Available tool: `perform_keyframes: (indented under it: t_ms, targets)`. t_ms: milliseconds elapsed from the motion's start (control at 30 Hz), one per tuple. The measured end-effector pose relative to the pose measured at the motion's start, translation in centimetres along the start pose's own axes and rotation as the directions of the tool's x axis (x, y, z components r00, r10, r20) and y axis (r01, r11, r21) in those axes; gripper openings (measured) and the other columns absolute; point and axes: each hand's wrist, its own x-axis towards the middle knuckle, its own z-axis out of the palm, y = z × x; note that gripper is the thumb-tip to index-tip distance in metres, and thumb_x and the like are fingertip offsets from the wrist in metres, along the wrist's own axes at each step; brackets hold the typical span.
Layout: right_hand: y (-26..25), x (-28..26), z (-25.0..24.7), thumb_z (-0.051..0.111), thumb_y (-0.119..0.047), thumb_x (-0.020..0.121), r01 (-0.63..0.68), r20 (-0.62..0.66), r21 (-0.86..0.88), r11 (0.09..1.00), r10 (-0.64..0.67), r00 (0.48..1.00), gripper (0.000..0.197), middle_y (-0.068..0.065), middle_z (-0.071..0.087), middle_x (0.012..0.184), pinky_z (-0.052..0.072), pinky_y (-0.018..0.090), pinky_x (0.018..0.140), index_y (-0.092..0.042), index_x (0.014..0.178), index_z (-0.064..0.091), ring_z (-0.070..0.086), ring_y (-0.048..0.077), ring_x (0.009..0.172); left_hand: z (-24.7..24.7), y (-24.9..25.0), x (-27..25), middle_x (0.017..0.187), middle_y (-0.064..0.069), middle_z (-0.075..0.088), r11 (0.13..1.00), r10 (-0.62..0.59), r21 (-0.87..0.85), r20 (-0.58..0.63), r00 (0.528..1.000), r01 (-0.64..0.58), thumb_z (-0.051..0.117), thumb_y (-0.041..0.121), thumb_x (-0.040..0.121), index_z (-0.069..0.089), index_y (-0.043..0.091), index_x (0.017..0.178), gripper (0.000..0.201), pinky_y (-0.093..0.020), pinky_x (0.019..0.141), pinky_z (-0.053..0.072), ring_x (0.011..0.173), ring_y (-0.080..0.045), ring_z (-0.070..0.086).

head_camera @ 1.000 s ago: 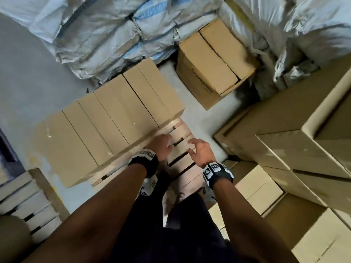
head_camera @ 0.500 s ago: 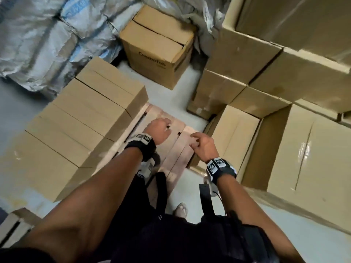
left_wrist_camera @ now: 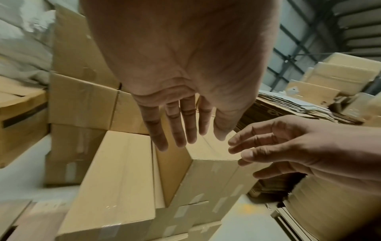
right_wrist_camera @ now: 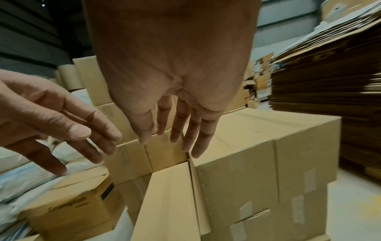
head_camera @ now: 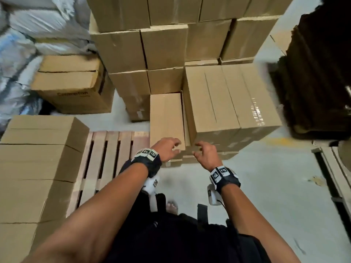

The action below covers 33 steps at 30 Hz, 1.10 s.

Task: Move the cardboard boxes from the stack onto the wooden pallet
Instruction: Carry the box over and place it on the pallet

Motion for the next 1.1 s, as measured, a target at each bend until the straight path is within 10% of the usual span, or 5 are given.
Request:
perform_keyframes:
  t_ms: [467,1100]
  targets:
    - [10.6,1.4,-12.3,0.075,-0.023,0.096,-0.117,-0.157,-0.004,0.993,0.115,0.981,0.044,0.008,0.066,0.136,0.049,0.039,0.110,-0.013,0.137,0.063,0.062,0.024,0.123,2.7,9.3,13.6,0.136,-0.007,0.065,0.968,0.133,0.207,0.059,0.989,-0.142,0.060,0.036,0.103,0.057,0.019,0.142,0.042,-0.041,0.104,0.051,0.122,-0.027,0.062]
    - [22.3,20.8,-18.2,0.070,-0.018,0.095,0.062,0.186,-0.203,0.977,-0.024,0.982,0.048,0.014,0.056,0.137,0.052,0.046,0.099,-0.009,0.140,0.056,0.057,0.036,0.121,2.6,11.5,32.8,0.143,-0.010,0.054,0.985,-0.158,0.052,-0.106,0.982,0.165,0.056,0.023,0.102,0.057,0.014,0.142,0.041,-0.043,0.107,0.048,0.128,-0.030,0.053]
